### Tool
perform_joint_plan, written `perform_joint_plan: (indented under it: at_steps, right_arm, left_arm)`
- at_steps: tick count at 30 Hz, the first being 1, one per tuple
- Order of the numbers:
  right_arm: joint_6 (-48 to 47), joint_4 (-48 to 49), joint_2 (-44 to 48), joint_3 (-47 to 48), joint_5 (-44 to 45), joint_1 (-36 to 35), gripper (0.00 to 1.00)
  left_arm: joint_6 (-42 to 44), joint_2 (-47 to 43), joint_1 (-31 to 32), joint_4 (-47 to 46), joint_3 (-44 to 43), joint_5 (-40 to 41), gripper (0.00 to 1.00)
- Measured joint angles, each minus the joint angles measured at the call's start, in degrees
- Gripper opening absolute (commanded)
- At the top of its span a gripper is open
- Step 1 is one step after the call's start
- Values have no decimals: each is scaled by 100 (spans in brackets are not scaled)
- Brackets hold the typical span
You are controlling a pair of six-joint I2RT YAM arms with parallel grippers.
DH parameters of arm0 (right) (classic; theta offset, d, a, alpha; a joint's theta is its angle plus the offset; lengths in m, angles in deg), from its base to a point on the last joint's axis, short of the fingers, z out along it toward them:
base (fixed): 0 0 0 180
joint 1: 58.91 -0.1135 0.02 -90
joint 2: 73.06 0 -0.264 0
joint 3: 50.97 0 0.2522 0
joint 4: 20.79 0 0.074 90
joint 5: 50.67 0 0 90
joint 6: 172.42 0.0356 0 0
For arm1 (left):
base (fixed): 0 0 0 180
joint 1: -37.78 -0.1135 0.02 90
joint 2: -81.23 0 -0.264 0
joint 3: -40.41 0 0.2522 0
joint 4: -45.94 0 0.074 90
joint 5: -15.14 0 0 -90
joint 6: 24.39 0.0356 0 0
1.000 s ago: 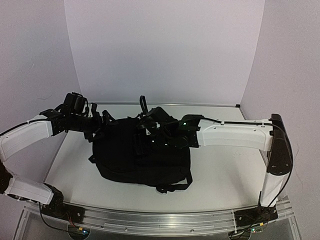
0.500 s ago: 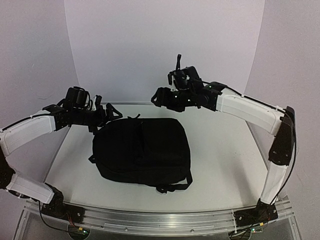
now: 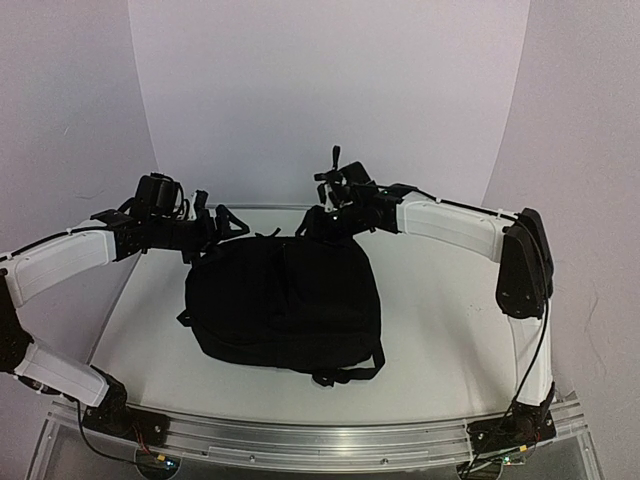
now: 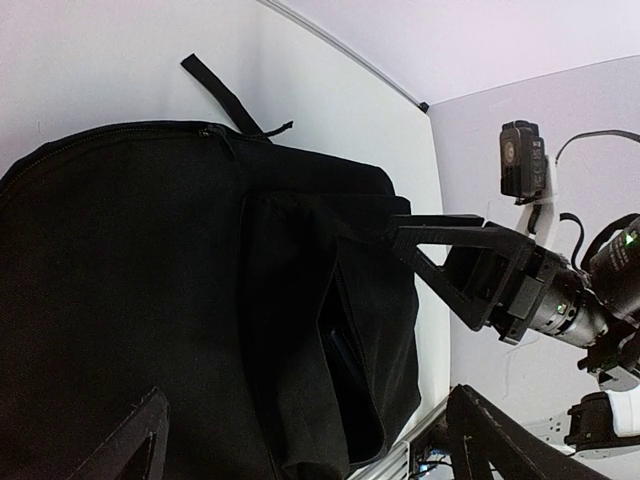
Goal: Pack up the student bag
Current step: Zip the student bag at the center of the board.
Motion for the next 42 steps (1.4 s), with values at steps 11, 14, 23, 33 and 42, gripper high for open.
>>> perform_joint_plan:
  at_steps: [11, 14, 23, 33, 42]
  right_arm:
    - [72, 163, -211, 41, -378, 0, 32]
    - [92, 195, -268, 75, -420, 0, 29]
    - [137, 315, -333, 203, -429, 11, 7]
    - [131, 519, -389, 187, -471, 11, 0]
    - [214, 1212, 127, -935, -777, 7, 0]
  left_arm:
    - [-15, 89, 0, -52, 7, -44, 96]
    - [-37, 95, 0, -76, 31, -46, 96]
    - [-105, 94, 0, -100, 152, -46, 96]
    - [-266, 94, 0, -179, 315, -47, 95]
    - [-476, 609, 145, -600, 135, -141, 93]
